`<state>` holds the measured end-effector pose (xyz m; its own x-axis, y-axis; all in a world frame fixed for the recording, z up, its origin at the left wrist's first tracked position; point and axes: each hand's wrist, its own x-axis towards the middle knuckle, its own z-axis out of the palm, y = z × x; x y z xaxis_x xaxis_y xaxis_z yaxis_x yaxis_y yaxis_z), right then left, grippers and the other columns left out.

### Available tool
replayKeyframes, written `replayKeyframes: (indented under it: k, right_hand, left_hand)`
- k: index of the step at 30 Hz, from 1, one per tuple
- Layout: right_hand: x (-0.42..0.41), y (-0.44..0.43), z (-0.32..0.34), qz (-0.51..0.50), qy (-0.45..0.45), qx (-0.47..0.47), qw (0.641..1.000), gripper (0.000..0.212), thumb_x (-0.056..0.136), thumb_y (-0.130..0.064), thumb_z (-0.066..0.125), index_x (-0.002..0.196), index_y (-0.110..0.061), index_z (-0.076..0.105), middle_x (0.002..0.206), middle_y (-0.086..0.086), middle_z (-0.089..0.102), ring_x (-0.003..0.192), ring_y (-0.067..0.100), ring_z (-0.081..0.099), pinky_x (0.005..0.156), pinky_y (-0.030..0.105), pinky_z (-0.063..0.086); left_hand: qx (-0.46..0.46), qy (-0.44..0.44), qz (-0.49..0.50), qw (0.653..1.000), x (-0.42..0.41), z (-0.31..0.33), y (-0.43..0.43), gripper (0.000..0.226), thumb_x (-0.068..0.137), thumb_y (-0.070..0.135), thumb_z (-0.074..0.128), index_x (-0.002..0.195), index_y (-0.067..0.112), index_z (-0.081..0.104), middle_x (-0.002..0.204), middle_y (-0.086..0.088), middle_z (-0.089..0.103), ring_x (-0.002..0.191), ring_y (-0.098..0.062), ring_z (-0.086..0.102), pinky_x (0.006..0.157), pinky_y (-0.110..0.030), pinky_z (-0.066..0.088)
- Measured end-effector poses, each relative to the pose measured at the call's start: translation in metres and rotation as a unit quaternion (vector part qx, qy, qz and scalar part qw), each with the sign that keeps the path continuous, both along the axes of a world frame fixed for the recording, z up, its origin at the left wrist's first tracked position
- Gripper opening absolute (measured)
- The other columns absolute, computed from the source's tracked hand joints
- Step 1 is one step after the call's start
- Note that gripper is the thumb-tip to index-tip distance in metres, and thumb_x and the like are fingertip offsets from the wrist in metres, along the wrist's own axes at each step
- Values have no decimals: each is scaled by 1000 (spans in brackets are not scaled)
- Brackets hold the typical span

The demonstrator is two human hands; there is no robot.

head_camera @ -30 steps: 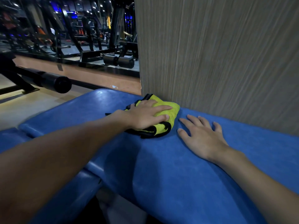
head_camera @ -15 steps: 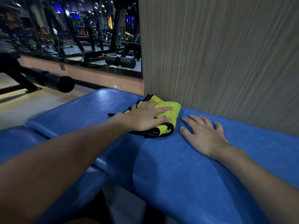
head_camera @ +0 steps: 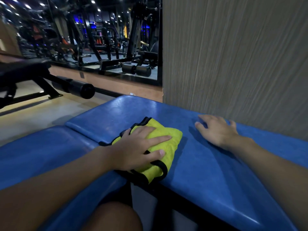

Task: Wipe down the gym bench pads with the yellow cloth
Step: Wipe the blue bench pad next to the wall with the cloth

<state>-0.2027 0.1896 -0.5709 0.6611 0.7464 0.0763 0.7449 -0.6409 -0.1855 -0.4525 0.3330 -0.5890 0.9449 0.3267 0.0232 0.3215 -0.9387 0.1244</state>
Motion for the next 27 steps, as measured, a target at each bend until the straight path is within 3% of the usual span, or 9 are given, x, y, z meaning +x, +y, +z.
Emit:
replayKeyframes:
  k: [3, 5, 10, 15, 19, 24, 27]
  right_hand:
    - [-1, -1, -14, 11, 17, -62, 998, 63, 95, -68, 15, 153, -44, 18, 165, -13, 9, 152, 22, 4, 118, 59, 3]
    - [-1, -2, -20, 16, 9, -73, 997, 64, 95, -68, 11, 154, -44, 14, 166, -12, 3, 153, 24, -1, 118, 59, 0]
    - [0, -1, -24, 20, -7, -74, 997, 64, 97, -65, 9, 156, -41, 10, 167, -9, 0, 153, 24, -3, 118, 60, -2]
    - [1, 0, -28, 23, -15, -68, 997, 64, 96, -63, 6, 156, -40, 7, 167, -8, -4, 153, 24, -8, 118, 59, -4]
    - [0, -2, -31, 18, -12, -65, 998, 65, 95, -64, 4, 156, -41, 5, 166, -9, -5, 152, 22, -10, 118, 58, -6]
    - [0, -3, -29, 14, -10, -48, 999, 64, 95, -64, 8, 155, -42, 11, 166, -10, 1, 152, 21, -6, 119, 57, -5]
    - [0, -3, -28, 15, 0, -45, 999, 62, 95, -65, 9, 154, -44, 13, 166, -11, 3, 152, 20, -4, 118, 56, -5]
  left_hand:
    - [-11, 1, 11, 1000, 9, 1, 3, 70, 74, 82, 8, 143, 70, 10, 160, 7, 18, 148, -8, 5, 116, -60, 13]
    - [-16, 4, 15, 1000, 20, 2, 10, 72, 72, 82, 9, 143, 70, 12, 160, 7, 19, 149, -9, 6, 116, -61, 11]
    - [-29, 3, 14, 999, 75, 0, 46, 66, 71, 86, 8, 136, 76, 7, 162, 7, 21, 151, -12, 7, 117, -61, 12]
    - [-24, -2, 19, 1000, 150, 3, 79, 77, 68, 88, 7, 142, 69, 18, 161, 5, 23, 150, -20, 14, 114, -66, 14]
    - [-29, 3, 46, 998, 196, 7, 90, 61, 84, 82, 20, 143, 67, 19, 163, -1, 20, 150, -28, 13, 111, -70, 12]
    - [-29, 4, 59, 998, 191, 7, 84, 53, 94, 75, 21, 146, 66, 16, 166, -4, 14, 153, -27, 8, 114, -68, 6]
    - [-30, 14, 58, 998, 170, 7, 73, 58, 88, 79, 16, 145, 68, 13, 166, -4, 13, 153, -24, 6, 115, -67, 5]
